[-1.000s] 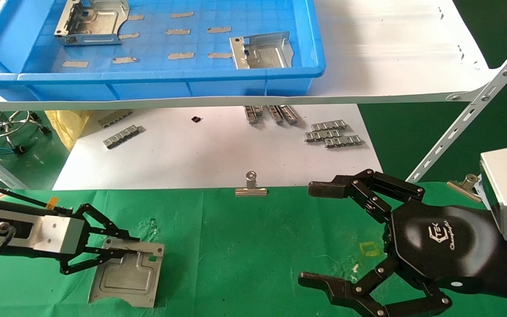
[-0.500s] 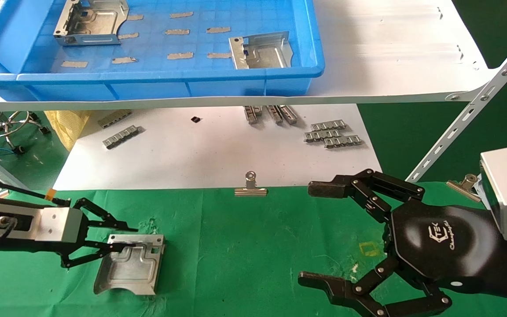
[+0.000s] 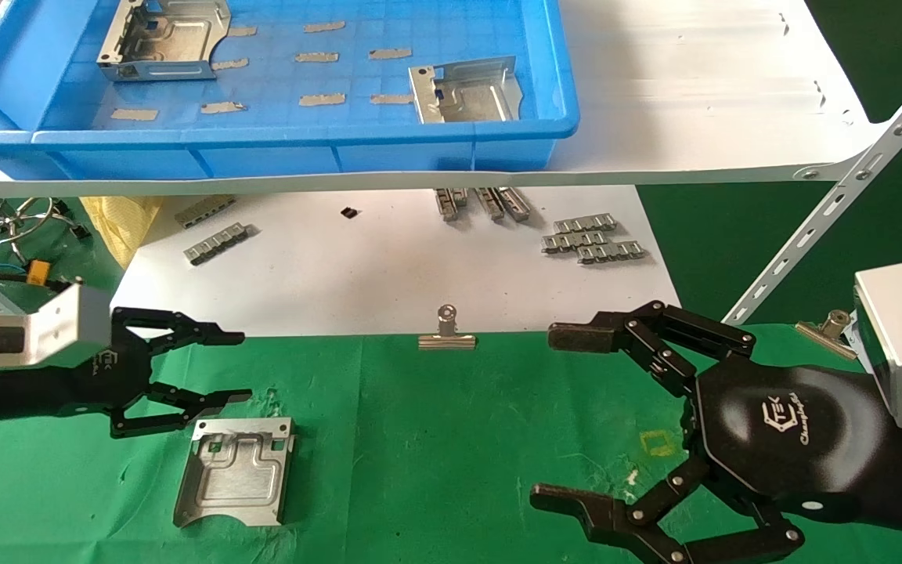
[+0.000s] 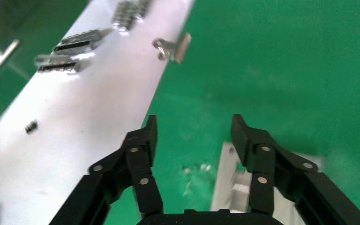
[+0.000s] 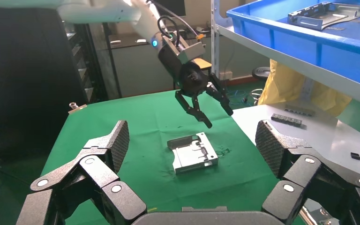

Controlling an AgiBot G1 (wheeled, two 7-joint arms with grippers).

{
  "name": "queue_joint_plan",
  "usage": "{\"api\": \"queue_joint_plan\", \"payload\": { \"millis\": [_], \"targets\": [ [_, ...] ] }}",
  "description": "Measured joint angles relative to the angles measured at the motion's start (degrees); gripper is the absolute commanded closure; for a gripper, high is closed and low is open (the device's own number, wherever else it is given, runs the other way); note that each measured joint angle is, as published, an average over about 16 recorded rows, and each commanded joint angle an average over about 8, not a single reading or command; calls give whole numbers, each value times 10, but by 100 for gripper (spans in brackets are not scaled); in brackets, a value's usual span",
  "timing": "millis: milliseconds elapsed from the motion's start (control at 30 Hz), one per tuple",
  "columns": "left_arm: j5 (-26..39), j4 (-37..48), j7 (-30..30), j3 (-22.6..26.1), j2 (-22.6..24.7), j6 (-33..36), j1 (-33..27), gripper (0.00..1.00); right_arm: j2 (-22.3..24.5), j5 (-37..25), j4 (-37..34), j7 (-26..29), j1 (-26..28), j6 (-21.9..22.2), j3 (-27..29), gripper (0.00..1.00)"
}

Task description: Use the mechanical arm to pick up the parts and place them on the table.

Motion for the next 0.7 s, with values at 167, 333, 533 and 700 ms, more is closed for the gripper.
{"api": "queue_joint_plan", "payload": {
  "millis": [167, 333, 533, 700],
  "targets": [
    [-32, -2, -34, -10, -9, 1, 17, 0, 0, 0, 0, 0, 0, 0, 0, 0],
    [-43, -7, -46, -15, -11, 1, 25, 0, 0, 0, 0, 0, 0, 0, 0, 0],
    [-41, -30, -56, -29, -14, -1, 36, 0, 0, 0, 0, 0, 0, 0, 0, 0],
    [-44, -66, -79, -54, -20, -5, 55, 0, 0, 0, 0, 0, 0, 0, 0, 0]
  ]
}}
